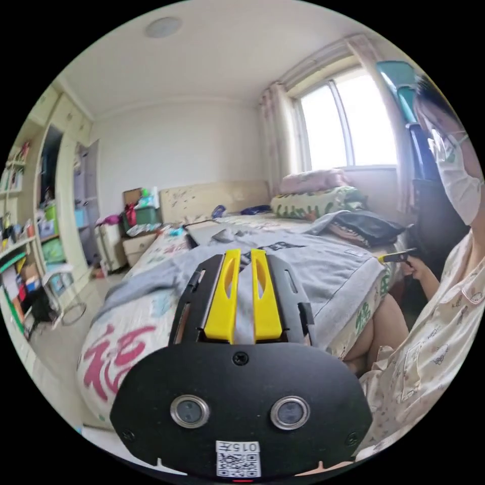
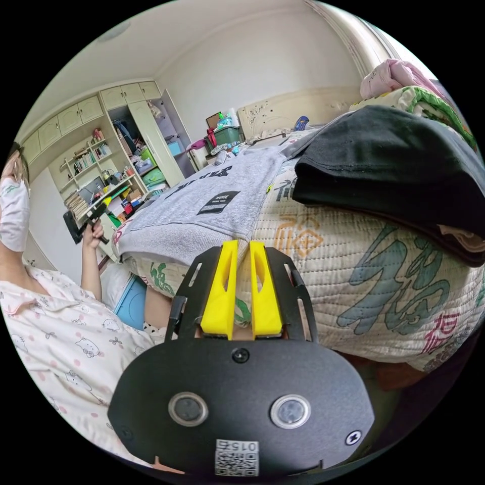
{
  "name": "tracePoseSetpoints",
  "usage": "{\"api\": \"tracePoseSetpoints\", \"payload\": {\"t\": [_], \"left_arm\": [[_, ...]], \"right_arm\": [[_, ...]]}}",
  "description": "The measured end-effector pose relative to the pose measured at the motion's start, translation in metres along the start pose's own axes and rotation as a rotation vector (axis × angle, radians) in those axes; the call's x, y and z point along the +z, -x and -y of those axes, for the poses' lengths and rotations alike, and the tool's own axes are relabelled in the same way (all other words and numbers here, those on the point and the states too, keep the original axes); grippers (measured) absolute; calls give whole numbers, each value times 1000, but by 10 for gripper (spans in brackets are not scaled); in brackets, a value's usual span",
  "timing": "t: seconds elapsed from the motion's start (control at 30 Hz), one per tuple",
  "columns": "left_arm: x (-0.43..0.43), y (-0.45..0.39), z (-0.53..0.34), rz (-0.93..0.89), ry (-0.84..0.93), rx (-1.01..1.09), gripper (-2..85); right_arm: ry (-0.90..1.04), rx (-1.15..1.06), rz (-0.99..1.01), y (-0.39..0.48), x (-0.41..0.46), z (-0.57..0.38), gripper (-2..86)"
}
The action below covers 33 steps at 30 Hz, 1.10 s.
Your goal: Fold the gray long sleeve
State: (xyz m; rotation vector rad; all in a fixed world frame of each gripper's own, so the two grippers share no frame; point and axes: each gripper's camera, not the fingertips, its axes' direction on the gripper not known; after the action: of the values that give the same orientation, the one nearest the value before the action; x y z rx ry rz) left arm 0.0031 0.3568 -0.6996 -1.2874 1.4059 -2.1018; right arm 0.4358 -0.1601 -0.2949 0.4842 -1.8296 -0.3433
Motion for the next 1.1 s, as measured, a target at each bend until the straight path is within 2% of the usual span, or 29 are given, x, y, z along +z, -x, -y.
{"api": "tracePoseSetpoints", "payload": {"t": [0.07,0.2,0.27,0.33,0.4,0.47,0.6,0.67,0.73,0.83,0.9,0.97,1.1], "left_arm": [[72,-25,59,-161,-27,146,29],[206,-75,140,-355,38,339,56],[303,-129,169,-504,150,513,72],[374,-170,179,-584,257,581,100],[438,-203,177,-630,347,584,120],[498,-235,165,-705,448,586,122],[548,-250,163,-683,565,547,132],[568,-247,168,-703,592,517,134],[583,-243,172,-710,607,493,136],[598,-239,176,-711,616,480,140],[601,-239,178,-700,607,489,140],[601,-239,180,-679,587,511,140],[606,-234,184,-672,584,513,140]], "right_arm": [[17,-2,-20,1,2,10,52],[52,-10,-47,0,5,26,54],[84,-28,-62,-2,5,40,57],[117,-52,-75,-4,3,53,64],[107,-121,-84,-1,-10,66,75],[11,-217,-83,2,-52,86,94],[-227,-113,-154,-48,-125,148,103],[-374,33,-114,-115,-159,207,105],[-440,155,-54,-177,-169,257,111],[-446,370,17,-294,-154,337,131],[-423,516,-33,-361,-137,370,134],[-425,749,-168,-433,-117,385,124],[-456,877,-110,-501,-85,389,107]]}}
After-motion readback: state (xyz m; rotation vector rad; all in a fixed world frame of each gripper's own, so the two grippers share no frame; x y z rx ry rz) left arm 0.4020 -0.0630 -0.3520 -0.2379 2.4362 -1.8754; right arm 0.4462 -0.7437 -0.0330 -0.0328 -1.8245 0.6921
